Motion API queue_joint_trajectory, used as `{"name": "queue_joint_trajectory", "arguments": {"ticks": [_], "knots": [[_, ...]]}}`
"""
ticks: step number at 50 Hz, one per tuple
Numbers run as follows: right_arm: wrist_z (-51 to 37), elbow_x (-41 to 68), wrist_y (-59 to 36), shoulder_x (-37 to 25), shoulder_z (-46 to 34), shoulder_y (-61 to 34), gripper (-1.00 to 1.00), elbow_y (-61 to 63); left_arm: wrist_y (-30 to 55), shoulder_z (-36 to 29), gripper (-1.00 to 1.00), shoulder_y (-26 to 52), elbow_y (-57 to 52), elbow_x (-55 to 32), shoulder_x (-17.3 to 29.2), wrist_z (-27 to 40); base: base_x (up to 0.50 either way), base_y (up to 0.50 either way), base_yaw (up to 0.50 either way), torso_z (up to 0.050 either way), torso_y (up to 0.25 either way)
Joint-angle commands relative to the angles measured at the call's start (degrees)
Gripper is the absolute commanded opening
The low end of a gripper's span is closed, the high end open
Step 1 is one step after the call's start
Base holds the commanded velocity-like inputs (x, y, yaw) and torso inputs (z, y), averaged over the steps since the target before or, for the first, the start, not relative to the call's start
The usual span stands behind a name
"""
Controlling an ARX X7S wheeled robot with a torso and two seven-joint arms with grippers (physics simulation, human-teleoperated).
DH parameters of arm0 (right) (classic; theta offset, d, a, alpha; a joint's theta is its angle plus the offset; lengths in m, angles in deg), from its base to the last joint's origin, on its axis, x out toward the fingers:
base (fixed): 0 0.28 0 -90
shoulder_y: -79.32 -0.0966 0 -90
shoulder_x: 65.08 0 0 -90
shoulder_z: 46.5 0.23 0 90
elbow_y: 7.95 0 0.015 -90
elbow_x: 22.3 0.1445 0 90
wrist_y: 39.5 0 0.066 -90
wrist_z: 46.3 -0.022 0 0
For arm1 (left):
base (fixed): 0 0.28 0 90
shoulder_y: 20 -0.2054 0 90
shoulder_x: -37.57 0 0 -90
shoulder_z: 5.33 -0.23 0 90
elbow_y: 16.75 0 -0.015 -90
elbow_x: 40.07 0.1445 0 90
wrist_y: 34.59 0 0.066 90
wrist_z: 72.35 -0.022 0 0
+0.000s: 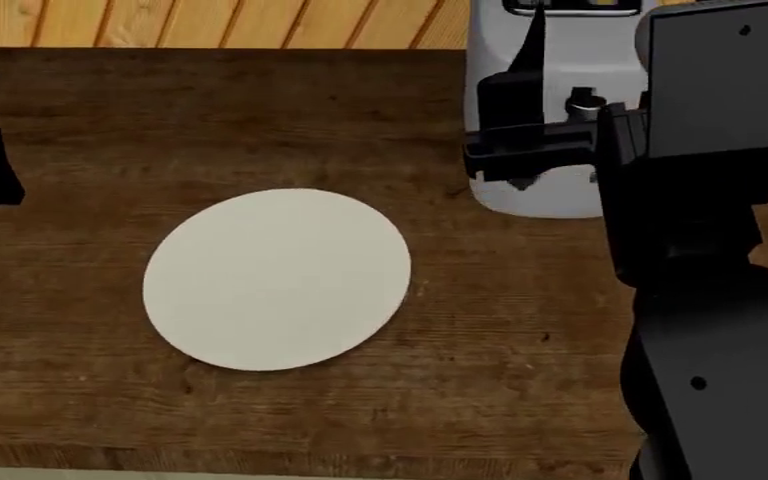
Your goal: Place the toasted item on a plate.
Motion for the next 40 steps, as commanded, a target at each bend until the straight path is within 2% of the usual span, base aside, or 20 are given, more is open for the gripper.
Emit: {"name": "queue_joint_trajectory", "arguments": {"ticks": [1,40], "knots": [[-0.2,0.2,0.0,-0.2,0.0,0.2,1.0,0.1,-0.2,-0.2,1.0,-0.1,0.0,-0.1,0.0,0.1,0.33,0.0,0.0,0.0,0.0],[-0.9,1.1,-1.0,-0.6,-0.5,-0.7,1.0,0.6,-0.6,-0.3,1.0,0.0,0.1,-0.9,0.4,0.4,0.33,0.0,0.0,0.0,0.0]]}}
